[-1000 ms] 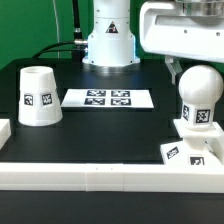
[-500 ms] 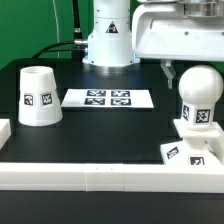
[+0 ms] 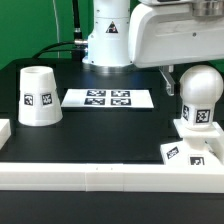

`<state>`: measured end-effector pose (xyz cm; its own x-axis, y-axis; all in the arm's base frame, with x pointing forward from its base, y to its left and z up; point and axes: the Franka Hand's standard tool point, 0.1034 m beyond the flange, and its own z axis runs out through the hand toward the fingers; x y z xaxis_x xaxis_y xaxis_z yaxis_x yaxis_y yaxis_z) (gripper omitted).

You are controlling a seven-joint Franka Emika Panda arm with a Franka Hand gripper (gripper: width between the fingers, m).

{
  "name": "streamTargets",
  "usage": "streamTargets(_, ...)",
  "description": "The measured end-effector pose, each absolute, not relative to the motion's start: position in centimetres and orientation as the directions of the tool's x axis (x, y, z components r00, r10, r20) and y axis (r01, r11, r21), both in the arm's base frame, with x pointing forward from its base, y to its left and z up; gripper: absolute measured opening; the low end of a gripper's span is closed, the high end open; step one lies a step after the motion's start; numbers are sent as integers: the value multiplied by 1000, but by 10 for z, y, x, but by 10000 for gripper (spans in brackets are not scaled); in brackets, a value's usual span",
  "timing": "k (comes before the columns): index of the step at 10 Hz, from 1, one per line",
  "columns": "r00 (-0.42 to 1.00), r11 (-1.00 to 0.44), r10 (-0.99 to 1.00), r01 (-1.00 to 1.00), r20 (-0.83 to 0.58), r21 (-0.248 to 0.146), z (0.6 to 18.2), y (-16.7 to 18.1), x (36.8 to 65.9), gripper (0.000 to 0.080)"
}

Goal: Assemble lamp

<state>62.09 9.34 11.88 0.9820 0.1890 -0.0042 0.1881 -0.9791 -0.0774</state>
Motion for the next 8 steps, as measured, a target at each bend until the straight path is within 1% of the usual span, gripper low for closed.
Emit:
streamTargets(2, 936, -934, 352, 352, 9, -63, 119, 93, 622, 699)
streamTargets(4, 901, -899, 433, 433, 14, -61, 119, 91, 622, 699)
streamTargets(5, 856, -855, 516, 516, 17, -55, 119, 89, 622, 699)
streamTargets(7, 798, -797, 602, 602, 19, -48, 119, 87, 622, 699)
streamTargets(8, 743, -742, 669, 670, 20, -41, 119, 86, 622, 699)
